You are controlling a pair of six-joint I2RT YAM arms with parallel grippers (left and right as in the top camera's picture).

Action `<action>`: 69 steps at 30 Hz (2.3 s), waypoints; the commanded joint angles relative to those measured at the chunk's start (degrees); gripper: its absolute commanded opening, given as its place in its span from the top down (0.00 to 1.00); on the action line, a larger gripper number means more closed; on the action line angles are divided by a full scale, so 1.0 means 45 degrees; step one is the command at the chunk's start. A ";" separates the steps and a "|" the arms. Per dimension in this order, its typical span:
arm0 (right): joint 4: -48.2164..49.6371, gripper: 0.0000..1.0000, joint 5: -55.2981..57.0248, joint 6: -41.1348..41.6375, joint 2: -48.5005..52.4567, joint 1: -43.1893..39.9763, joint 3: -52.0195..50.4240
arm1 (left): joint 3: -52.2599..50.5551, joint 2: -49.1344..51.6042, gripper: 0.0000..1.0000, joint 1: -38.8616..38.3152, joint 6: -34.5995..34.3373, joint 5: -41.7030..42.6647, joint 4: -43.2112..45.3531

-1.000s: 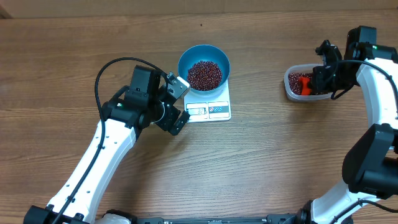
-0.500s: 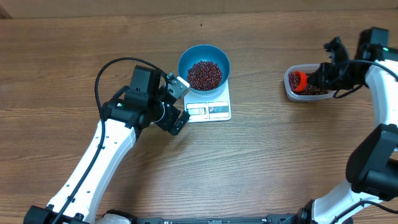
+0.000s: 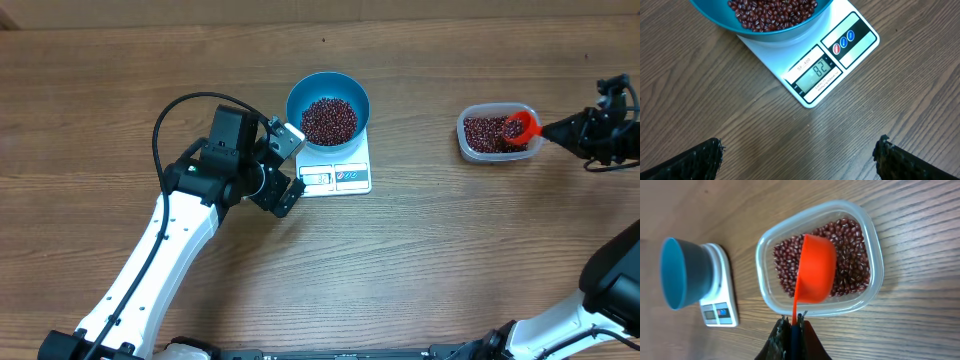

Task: Scoop item into bowl and weigh 150g on scale
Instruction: 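Lift the filled scoop and carry it over the teal bowl, then tip the scoop to pour beans into the teal bowl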

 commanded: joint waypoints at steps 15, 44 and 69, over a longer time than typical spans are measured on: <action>-0.1520 0.96 -0.5935 -0.1914 0.0019 0.0612 -0.0117 | -0.0039 -0.0272 0.00 0.0063 -0.0126 0.0049 0.0019; 0.0816 0.96 0.1695 0.3599 0.0015 0.9787 0.3803 | -0.0039 -0.0267 0.00 0.0063 -0.0121 0.0044 0.0024; 0.1719 0.96 1.0613 0.0583 -0.0185 1.4115 0.4498 | -0.0039 -0.0267 0.00 0.0063 -0.0126 0.0049 0.0024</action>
